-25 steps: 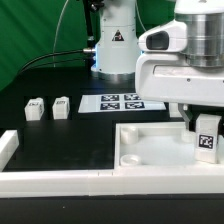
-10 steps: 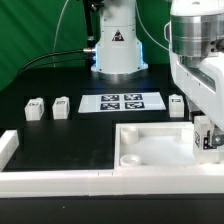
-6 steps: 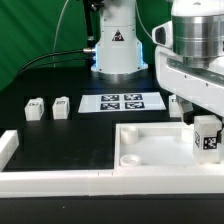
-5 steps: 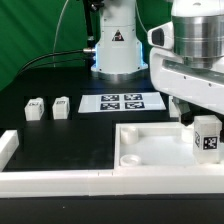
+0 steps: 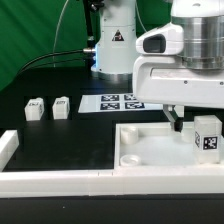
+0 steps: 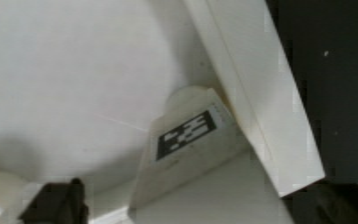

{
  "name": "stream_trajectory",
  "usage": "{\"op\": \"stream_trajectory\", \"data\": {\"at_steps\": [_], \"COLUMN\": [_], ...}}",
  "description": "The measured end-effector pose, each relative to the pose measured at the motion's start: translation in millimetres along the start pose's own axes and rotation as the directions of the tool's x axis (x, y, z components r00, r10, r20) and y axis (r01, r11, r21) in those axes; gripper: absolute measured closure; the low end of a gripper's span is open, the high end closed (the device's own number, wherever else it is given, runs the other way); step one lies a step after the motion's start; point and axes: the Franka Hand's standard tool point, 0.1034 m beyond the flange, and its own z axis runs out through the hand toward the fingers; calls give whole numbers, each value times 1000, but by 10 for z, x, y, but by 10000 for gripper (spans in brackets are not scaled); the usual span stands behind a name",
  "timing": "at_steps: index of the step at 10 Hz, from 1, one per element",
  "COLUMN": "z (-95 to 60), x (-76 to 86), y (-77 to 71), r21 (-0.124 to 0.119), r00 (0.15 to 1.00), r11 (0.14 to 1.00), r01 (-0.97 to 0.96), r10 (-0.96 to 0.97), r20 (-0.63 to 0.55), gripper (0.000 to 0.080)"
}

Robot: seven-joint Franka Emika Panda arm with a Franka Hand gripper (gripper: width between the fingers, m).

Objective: Assemble one leg

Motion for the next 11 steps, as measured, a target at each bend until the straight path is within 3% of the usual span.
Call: {"op": "stream_trajectory", "data": {"at_steps": [2, 4, 5, 6, 8, 11], "z": [0, 3, 2, 3, 3, 3], "x": [6, 4, 5, 5, 5, 4], "y": [7, 7, 8, 8, 9, 7], "r21": [1, 1, 1, 1, 1, 2], "r00": [990, 990, 990, 990, 990, 995], "r11": [990, 990, 990, 990, 990, 995], "r01": [143, 143, 143, 143, 143, 96], "r10": [-143, -143, -143, -143, -143, -96], "r20": [-2, -2, -2, -2, -2, -2], "gripper": [150, 150, 271, 271, 509, 509]}}
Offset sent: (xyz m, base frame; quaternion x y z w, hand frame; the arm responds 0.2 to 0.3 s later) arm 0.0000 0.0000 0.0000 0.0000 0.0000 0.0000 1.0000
